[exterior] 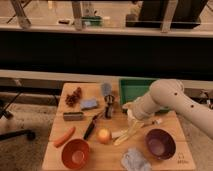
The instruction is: Place sponge in metal cup
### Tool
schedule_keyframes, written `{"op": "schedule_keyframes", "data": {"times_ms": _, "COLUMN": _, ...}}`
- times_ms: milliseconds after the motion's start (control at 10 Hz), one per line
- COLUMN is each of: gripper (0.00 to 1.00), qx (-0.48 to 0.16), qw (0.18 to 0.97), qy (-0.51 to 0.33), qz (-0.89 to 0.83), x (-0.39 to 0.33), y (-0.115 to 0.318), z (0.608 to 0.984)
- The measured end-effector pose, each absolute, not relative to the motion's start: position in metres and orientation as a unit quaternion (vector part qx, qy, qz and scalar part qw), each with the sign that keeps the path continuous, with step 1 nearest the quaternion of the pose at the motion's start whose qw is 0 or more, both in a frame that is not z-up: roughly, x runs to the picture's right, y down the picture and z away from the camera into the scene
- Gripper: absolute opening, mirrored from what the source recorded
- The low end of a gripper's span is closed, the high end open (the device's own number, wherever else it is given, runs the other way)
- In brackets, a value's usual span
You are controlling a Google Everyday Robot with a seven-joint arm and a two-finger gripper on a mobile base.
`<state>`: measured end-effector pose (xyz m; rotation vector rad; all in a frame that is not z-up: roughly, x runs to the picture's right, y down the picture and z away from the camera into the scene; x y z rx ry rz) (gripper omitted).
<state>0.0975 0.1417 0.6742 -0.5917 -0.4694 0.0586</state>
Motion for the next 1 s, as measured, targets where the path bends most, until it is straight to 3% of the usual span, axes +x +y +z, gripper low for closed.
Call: {"op": "schedule_keyframes", "data": {"times_ms": 1000, "gripper": 0.8, "qx": -0.266, "qw": 0.935, "qy": -0.226, "qz": 0.066, "x": 0.022, "y": 0.129, "z": 0.695}}
